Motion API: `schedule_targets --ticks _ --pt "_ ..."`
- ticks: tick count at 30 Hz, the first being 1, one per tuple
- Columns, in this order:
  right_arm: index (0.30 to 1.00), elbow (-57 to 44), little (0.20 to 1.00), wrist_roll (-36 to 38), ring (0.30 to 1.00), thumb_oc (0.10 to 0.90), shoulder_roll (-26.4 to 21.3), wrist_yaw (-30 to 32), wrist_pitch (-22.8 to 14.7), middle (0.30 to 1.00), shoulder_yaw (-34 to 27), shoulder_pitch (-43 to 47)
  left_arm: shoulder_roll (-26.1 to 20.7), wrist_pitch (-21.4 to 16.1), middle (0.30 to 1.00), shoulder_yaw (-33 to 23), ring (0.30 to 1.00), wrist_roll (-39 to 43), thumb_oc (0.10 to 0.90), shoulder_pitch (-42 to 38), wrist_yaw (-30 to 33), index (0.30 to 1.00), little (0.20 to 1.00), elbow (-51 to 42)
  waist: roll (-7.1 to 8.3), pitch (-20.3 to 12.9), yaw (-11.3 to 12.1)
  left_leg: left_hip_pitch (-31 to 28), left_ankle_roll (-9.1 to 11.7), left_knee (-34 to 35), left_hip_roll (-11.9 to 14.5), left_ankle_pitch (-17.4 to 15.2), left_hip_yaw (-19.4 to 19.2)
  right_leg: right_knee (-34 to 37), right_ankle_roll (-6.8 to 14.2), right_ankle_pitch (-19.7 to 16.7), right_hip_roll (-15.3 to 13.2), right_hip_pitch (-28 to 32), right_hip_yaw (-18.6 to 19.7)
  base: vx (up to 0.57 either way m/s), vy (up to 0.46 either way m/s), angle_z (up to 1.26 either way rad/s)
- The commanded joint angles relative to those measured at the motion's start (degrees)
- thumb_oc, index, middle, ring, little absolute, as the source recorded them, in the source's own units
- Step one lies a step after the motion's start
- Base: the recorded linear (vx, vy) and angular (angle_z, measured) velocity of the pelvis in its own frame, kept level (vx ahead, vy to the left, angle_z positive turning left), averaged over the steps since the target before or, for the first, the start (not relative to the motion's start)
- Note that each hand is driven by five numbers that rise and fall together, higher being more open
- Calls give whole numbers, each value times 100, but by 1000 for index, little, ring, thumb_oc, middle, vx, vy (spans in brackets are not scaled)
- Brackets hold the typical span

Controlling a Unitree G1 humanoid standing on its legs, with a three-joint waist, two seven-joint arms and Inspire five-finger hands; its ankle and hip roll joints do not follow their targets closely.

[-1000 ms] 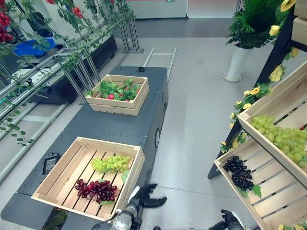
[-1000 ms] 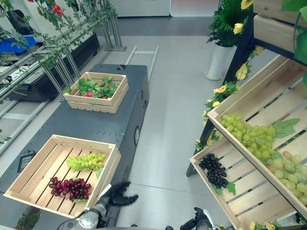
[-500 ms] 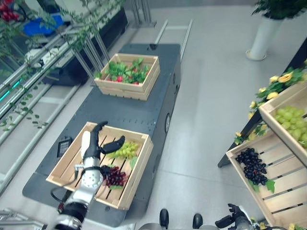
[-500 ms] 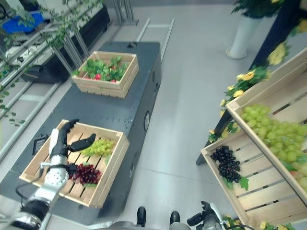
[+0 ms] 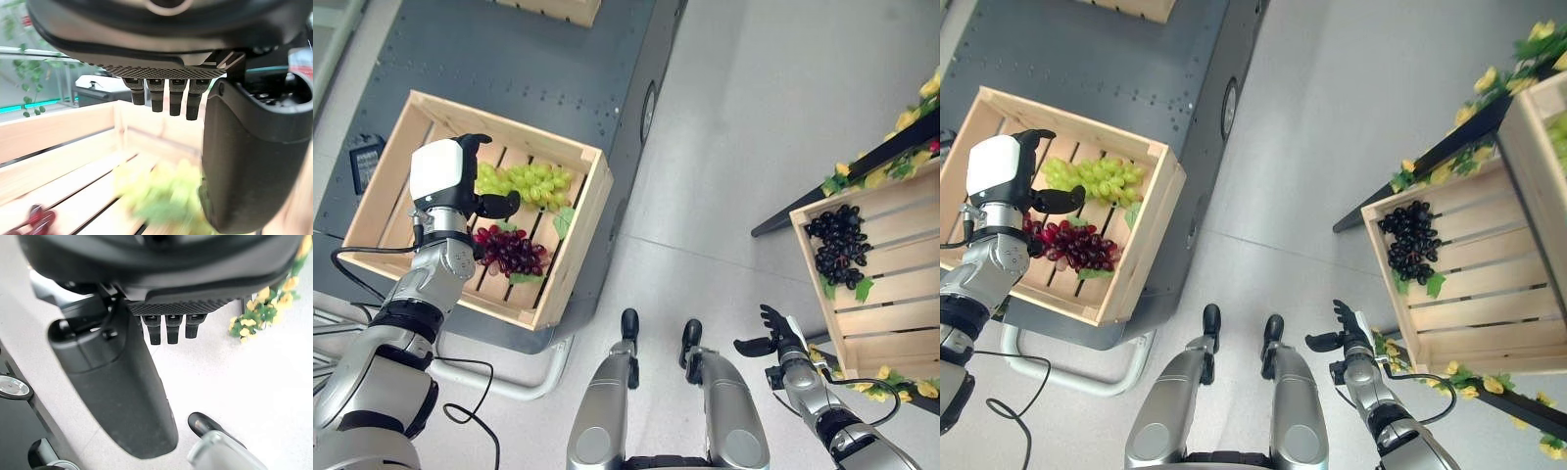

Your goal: Pick up the fruits from the basket on one side to the basket on the other side

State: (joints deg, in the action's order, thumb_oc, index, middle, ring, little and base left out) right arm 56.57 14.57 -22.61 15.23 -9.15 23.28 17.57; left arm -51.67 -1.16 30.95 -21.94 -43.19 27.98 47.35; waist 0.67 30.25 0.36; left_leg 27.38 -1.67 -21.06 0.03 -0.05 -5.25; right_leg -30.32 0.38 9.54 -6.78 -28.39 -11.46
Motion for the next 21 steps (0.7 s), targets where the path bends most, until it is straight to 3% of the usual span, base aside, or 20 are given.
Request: schedule_targets --ticks 1,7,11,21 --pt "900 -585 900 317 900 800 -586 241 -160 900 -146 -402 -935 339 900 -114 900 -646 800 -582 -132 900 900 -283 -37 -46 -125 318 -144 -1070 108 -746 -337 -281 -128 -96 -66 -94 -34 -38 54 5" --pt "900 -511 900 254 900 800 -699 167 -18 900 -232 -411 -1105 638 900 306 900 -1053 800 -587 -893 900 900 -384 -98 -46 -138 768 -171 -1528 188 -950 -391 -747 -131 43 -134 -553 -24 12 55 6" --pt "900 -391 900 413 900 800 -802 153 -182 900 -356 -412 -1331 700 900 411 900 -1123 800 -543 -1427 900 900 -274 -137 -46 -145 1014 -170 -1752 236 -997 -406 -926 -137 56 -158 -794 8 36 35 -4" --pt "900 -471 900 413 900 800 -862 108 -166 900 -472 -501 -1509 709 900 147 900 -1336 800 -132 -1637 900 900 -426 -119 -46 -79 1093 -148 -1781 248 -994 -353 -986 -137 92 -159 -836 -18 23 -13 0"
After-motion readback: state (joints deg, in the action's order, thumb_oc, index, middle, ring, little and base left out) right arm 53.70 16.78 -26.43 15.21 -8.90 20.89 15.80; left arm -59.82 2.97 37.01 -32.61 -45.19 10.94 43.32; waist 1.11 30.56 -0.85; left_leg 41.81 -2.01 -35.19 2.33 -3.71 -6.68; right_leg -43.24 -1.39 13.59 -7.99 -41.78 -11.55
